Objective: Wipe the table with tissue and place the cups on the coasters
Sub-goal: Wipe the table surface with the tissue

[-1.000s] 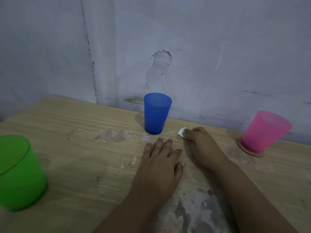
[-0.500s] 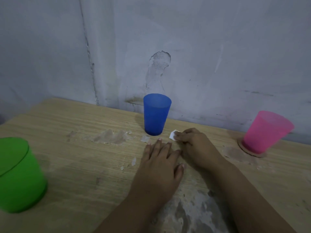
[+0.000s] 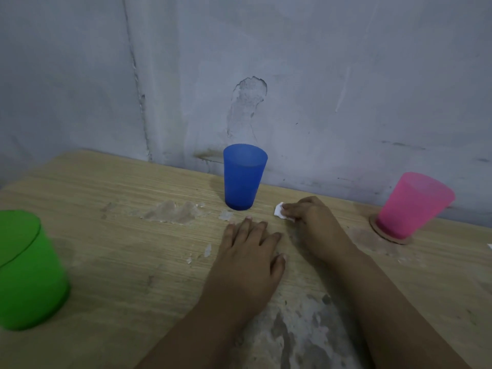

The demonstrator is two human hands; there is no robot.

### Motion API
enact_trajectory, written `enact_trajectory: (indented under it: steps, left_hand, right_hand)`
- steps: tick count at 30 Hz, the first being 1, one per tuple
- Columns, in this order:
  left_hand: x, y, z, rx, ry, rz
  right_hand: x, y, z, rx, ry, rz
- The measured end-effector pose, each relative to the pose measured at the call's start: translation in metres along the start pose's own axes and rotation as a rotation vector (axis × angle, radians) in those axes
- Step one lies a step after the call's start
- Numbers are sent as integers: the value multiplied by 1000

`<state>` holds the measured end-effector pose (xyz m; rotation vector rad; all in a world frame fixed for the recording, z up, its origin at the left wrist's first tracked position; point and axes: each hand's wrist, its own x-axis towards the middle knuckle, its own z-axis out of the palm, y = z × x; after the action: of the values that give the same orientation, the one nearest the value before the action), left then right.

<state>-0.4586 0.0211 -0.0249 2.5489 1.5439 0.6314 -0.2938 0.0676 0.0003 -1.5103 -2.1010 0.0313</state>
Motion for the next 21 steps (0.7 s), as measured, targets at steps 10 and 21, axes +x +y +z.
enact_trajectory:
  steps: [10,21]
  left_hand:
    - [1,0,0,0,-6,-11]
    - [-1,0,-2,-1,-15,-11]
  right_hand:
    - [14,-7,8,-237,-208,3]
    - [-8,1,-4,-76,-72,74]
